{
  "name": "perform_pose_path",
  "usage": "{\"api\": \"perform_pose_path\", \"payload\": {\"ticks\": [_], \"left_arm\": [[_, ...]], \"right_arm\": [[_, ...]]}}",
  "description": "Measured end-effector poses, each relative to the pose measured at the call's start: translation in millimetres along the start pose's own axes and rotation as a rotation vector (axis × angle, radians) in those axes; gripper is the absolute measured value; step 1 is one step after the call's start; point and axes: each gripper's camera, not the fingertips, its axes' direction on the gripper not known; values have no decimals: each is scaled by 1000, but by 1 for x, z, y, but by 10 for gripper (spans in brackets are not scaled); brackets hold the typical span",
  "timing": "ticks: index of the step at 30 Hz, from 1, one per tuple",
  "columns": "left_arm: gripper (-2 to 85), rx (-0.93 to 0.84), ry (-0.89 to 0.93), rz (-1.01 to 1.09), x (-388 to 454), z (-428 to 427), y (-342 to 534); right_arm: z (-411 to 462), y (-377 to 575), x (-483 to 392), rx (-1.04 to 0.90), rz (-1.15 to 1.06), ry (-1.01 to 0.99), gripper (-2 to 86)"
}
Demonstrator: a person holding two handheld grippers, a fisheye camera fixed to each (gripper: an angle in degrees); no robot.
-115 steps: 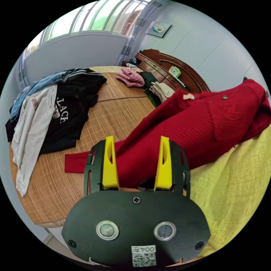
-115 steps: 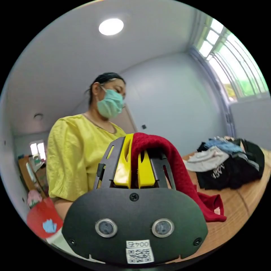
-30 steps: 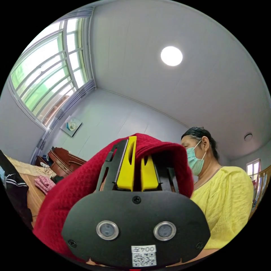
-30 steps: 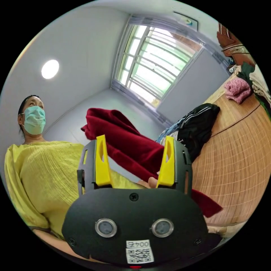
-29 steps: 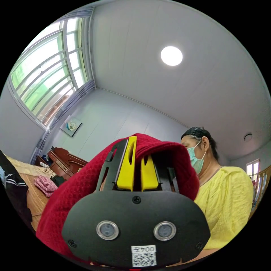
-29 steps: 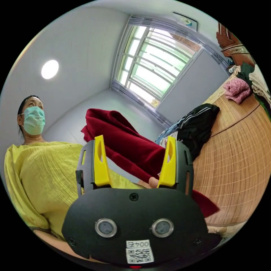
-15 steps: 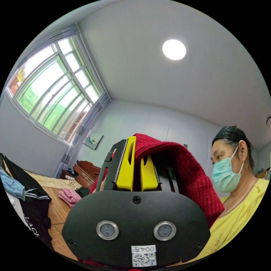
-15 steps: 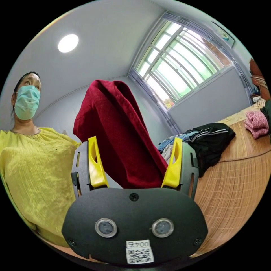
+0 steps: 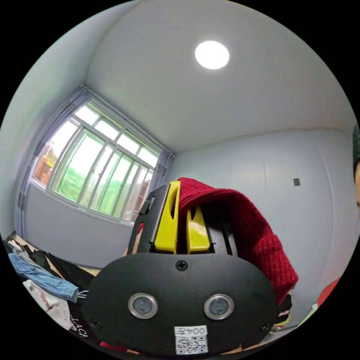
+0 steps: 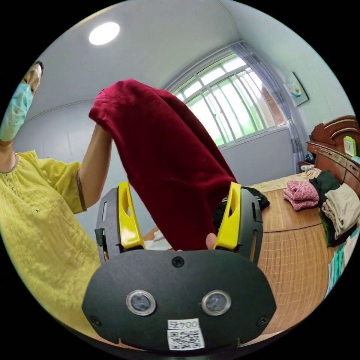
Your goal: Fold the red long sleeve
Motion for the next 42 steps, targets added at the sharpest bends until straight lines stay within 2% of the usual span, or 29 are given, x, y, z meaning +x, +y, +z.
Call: {"api": "perform_pose_path", "payload": {"ticks": [7, 16, 21, 25, 28, 35, 42], "left_arm": [[-6, -63, -88, 49, 25, 3, -40], [-6, -83, -135, 62, 39, -26, -72], [-6, -111, -134, 39, 40, -32, -86], [-6, -135, -146, 27, 37, -33, -100], [-6, -159, -158, 23, 30, -32, -110], [-6, -248, -193, 80, 13, -22, -135], [-6, -420, -213, 214, -5, 7, -153]], "right_arm": [[9, 5, -37, 26, -50, 133, 325], [48, 7, -98, 13, -94, 18, 263], [79, 14, -121, -85, -113, 31, 176], [89, 20, -133, -160, -84, 62, 56], [83, 17, -132, -161, -41, 123, 32], [38, -33, -85, -135, 135, 232, 12], [-4, -125, -73, -98, 50, 404, -3]]}}
